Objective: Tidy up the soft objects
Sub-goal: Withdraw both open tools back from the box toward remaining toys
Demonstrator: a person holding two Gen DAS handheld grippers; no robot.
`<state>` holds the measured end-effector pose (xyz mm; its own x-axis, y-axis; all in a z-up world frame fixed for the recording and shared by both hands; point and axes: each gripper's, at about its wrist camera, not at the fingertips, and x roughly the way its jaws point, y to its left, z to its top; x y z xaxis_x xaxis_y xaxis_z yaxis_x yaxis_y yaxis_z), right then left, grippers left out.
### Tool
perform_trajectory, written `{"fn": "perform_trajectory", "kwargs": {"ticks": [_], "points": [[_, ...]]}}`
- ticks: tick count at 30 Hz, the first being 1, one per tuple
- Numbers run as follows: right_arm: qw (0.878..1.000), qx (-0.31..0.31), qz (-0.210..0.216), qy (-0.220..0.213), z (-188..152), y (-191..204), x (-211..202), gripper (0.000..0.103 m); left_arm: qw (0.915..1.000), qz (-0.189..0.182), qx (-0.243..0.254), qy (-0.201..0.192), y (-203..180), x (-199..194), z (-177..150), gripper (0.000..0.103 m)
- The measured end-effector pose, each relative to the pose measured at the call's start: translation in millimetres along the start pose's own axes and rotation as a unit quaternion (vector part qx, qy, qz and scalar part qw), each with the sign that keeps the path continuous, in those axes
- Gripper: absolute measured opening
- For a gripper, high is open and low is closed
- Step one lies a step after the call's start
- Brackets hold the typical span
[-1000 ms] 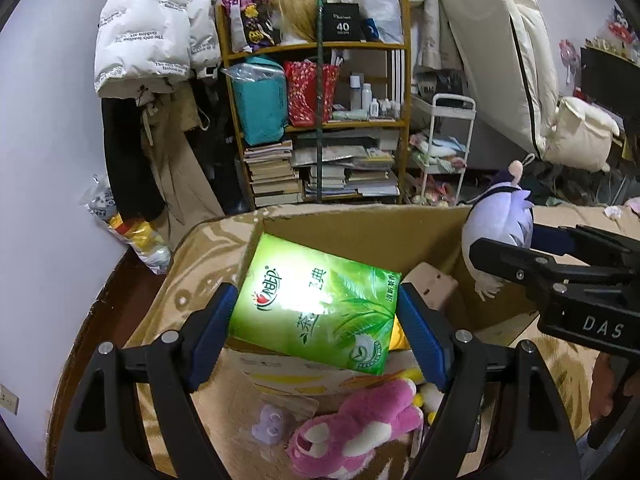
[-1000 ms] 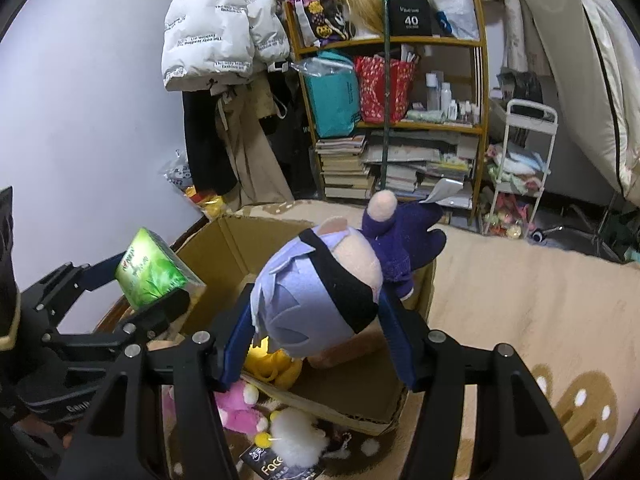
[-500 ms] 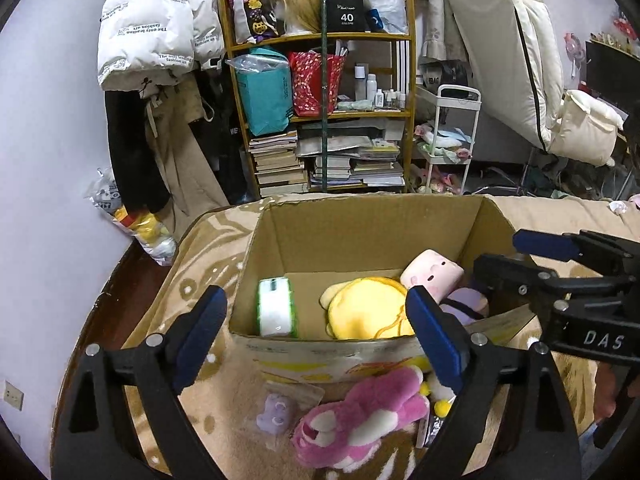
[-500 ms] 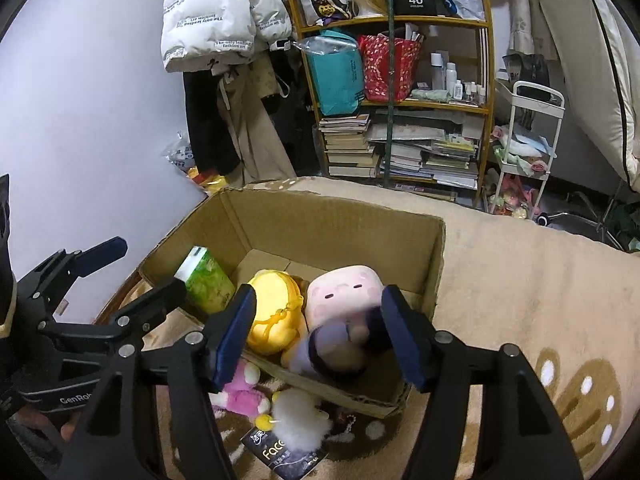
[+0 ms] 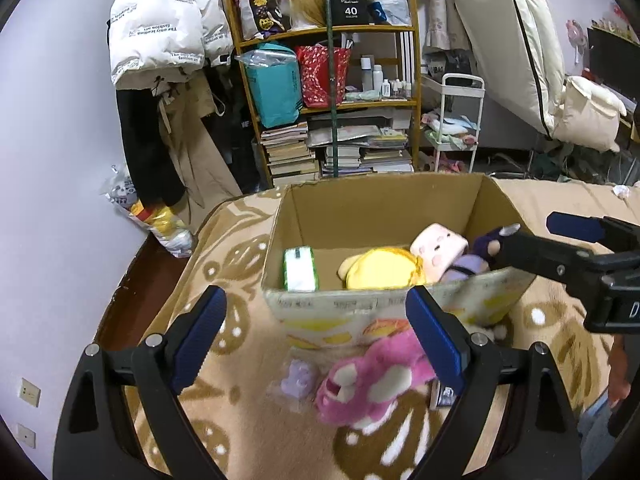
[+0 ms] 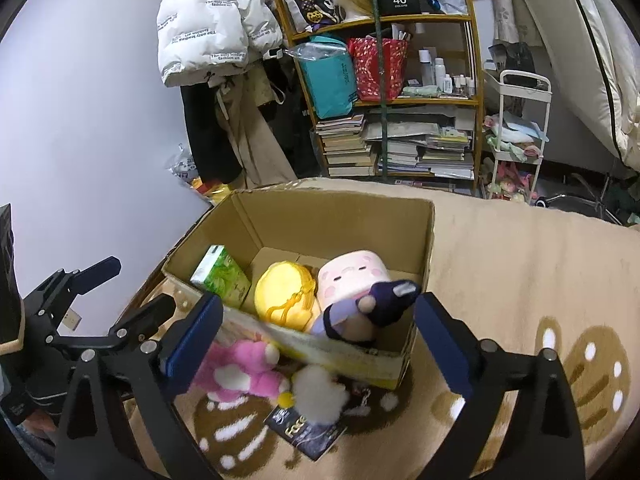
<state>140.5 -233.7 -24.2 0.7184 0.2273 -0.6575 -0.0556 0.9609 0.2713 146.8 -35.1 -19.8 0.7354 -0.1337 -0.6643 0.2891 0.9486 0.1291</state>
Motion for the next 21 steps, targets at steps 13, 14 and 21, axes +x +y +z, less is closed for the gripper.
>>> {"fn": "perform_trajectory", "kwargs": {"ticks": [13, 14, 21], "points": [[1.000, 0.000, -0.008, 0.015, -22, 5, -20, 0.101, 0.9988, -0.006, -0.013, 0.048, 7, -20, -34, 0.090], [1.000, 0.002, -0.008, 0.017, -22, 4, -20, 0.101, 0.9987, -0.005, -0.011, 0.049, 6, -20, -35, 0.090], [0.999, 0.005, -0.013, 0.032, -29, -1, -16, 0.101, 0.9981, -0.011, -0.004, 0.061, -1, -11, -41, 0.090]]}}
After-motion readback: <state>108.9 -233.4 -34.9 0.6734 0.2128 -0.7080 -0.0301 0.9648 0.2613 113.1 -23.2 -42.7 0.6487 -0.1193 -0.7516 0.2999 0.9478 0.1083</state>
